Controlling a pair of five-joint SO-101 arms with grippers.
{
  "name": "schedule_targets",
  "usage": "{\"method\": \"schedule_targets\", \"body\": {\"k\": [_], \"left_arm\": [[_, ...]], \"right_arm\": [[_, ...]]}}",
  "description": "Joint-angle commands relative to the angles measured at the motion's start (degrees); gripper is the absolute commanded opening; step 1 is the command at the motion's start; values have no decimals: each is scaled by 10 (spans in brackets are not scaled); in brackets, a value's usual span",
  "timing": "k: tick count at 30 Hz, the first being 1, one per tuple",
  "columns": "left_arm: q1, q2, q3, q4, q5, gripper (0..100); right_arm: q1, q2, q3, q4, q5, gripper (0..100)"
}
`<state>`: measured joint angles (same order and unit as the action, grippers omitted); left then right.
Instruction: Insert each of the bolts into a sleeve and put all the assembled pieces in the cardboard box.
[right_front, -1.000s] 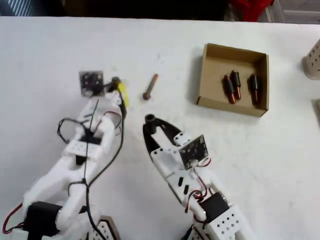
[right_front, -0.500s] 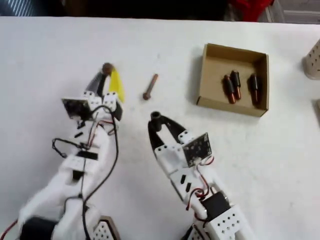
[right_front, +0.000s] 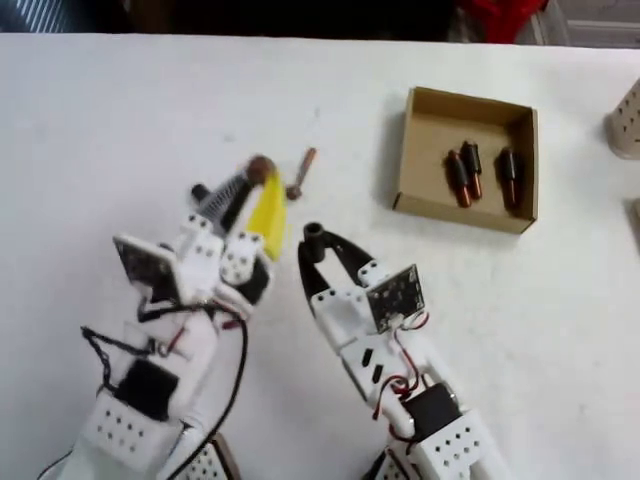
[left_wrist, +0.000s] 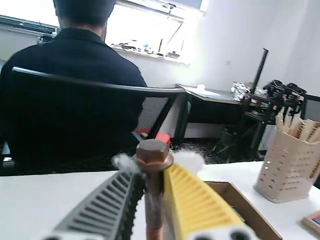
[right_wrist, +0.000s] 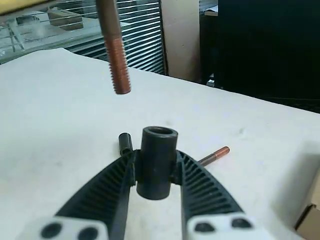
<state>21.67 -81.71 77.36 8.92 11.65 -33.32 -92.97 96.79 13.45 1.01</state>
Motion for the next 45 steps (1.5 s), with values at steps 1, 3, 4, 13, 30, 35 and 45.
{"method": "schedule_targets", "body": {"k": [1, 3, 4, 13, 30, 35, 45], "left_arm": [[44, -28, -22, 39, -4, 22], [48, -10, -47, 57, -4, 22], [49, 2, -62, 65, -4, 22], [49, 159, -170, 68, 37, 23], [69, 195, -113, 23, 35, 23], [62, 194, -97, 23, 34, 23], [59, 194, -94, 42, 34, 23]], "right_arm": [[3, -11, 4, 0, 2, 15], [3, -11, 4, 0, 2, 15], [3, -11, 4, 0, 2, 15], [1, -11, 4, 11, 2, 15], [1, -12, 4, 12, 4, 15], [2, -12, 4, 12, 4, 15], [5, -12, 4, 9, 4, 15]]}}
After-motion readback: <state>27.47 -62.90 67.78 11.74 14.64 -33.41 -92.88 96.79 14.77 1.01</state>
